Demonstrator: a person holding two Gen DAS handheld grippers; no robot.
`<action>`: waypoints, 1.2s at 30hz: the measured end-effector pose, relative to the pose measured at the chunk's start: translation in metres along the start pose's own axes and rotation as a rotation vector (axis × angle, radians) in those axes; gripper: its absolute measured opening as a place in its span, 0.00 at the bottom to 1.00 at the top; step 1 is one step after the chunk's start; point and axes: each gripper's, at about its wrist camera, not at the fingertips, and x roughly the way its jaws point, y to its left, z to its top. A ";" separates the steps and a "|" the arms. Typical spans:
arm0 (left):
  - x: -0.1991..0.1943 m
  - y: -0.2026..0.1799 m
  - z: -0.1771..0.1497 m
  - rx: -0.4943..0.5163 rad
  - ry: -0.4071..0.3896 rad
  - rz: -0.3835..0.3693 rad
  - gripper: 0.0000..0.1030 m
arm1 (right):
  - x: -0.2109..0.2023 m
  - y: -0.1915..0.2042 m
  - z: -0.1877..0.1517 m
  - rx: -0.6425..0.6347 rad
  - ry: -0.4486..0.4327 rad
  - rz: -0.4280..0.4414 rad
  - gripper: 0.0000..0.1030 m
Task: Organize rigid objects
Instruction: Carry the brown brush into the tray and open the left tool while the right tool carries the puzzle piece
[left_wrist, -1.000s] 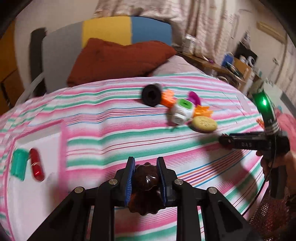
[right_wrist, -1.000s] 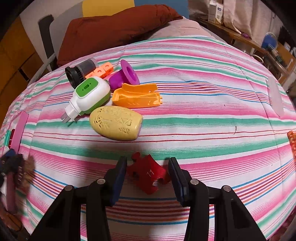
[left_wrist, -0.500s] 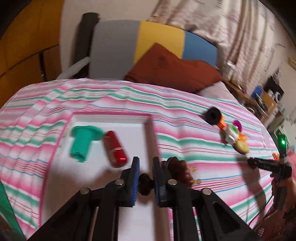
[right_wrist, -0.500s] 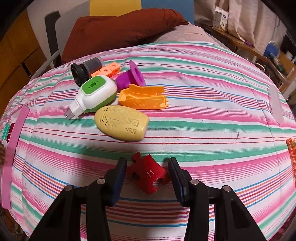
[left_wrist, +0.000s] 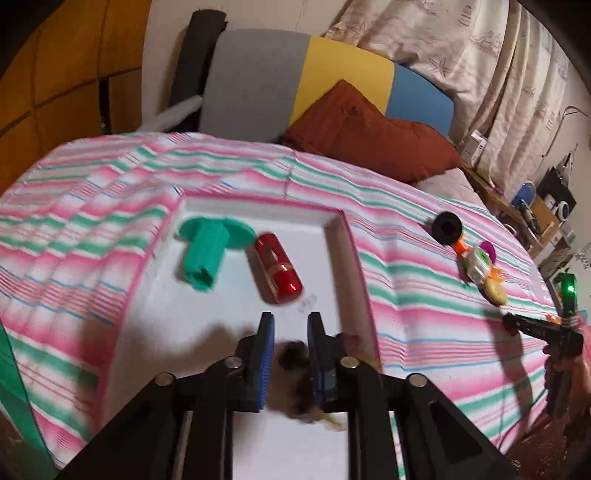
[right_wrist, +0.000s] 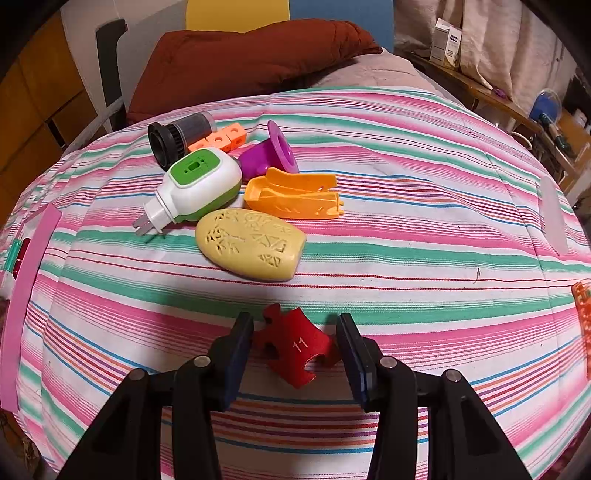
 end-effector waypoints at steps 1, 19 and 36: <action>-0.002 -0.001 -0.002 -0.003 -0.006 -0.007 0.19 | 0.000 0.000 0.000 0.000 0.000 0.000 0.46; -0.013 -0.009 -0.015 -0.106 0.095 -0.167 0.41 | -0.001 0.005 0.000 -0.007 0.003 0.006 0.46; -0.005 -0.008 -0.026 0.019 0.062 -0.055 0.33 | -0.028 0.037 -0.005 -0.060 -0.114 0.097 0.46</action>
